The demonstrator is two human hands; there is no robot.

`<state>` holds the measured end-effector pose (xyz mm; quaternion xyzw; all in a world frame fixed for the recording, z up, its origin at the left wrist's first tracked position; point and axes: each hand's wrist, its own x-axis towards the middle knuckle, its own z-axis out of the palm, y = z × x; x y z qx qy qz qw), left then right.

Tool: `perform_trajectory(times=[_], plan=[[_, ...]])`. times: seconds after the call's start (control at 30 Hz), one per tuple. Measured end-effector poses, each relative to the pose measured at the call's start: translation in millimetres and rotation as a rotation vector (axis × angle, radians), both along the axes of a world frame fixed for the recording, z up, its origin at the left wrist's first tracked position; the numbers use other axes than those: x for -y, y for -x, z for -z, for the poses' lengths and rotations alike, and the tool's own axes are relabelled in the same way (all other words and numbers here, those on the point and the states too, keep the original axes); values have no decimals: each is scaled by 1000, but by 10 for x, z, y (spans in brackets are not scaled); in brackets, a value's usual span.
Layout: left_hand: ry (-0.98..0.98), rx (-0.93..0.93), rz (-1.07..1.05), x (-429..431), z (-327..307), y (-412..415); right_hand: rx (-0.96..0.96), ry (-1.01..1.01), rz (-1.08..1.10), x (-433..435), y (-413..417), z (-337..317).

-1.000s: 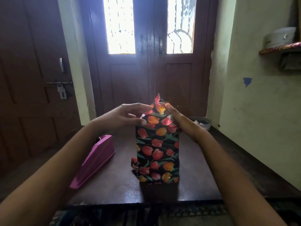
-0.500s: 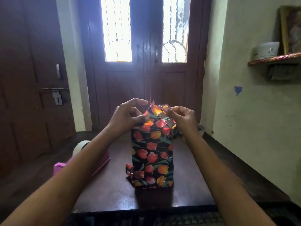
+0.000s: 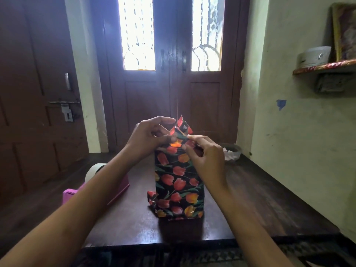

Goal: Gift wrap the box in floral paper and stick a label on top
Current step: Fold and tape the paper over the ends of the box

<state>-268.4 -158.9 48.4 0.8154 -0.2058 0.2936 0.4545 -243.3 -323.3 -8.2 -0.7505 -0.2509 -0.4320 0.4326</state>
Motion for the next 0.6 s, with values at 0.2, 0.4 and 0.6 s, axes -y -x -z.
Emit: perform_trajectory(times=[0.2, 0.4, 0.6], plan=[[-132, 24, 0, -129, -105, 9, -112, -69, -174, -2, -42, -39], [-335, -11, 145, -178, -242, -19, -193, -111, -427, 63, -100, -11], [-396, 87, 66, -160, -224, -32, -112, -182, -254, 173, -39, 115]])
